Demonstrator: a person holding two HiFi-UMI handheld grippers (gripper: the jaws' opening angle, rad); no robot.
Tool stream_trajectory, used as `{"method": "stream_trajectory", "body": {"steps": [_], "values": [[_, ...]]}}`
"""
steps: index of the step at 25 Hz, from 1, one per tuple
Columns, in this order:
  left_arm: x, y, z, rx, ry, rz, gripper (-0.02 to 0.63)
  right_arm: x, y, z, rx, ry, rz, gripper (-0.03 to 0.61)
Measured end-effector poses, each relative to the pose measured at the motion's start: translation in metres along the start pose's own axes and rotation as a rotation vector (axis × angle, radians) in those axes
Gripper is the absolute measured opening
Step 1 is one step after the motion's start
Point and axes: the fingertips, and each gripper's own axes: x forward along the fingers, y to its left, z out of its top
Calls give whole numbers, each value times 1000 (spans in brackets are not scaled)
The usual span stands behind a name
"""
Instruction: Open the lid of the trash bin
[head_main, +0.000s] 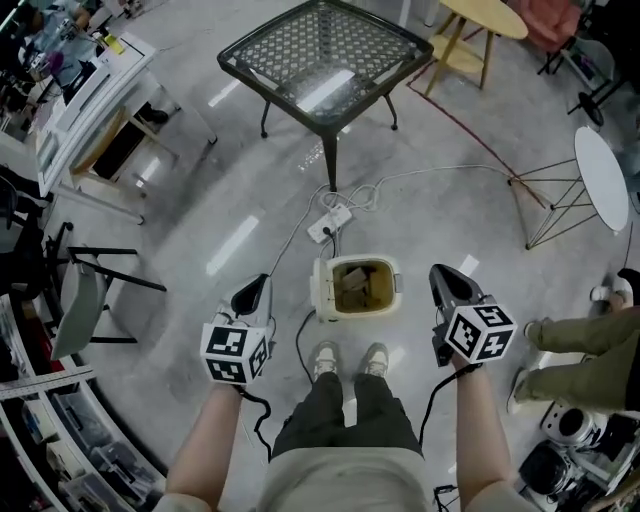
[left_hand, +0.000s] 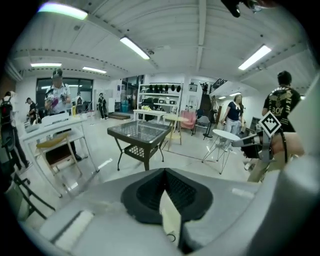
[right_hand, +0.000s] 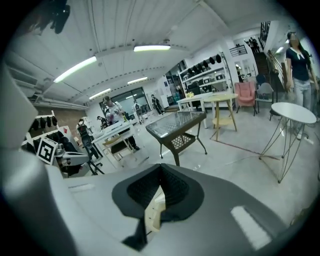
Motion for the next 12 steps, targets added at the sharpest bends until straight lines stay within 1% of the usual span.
{"method": "stream_trajectory", "body": {"steps": [3,7,12], "values": [[-24,-20,46,60,-67,-32,2,-39,24,42,-39,-74,13,3],[-59,-42,99,100,-152,-53,2,-90,59,88,-95,-164,34,3],[-99,-61,150,175,-244,-57,2,-148,107,136,-220,-275,45,3]]}}
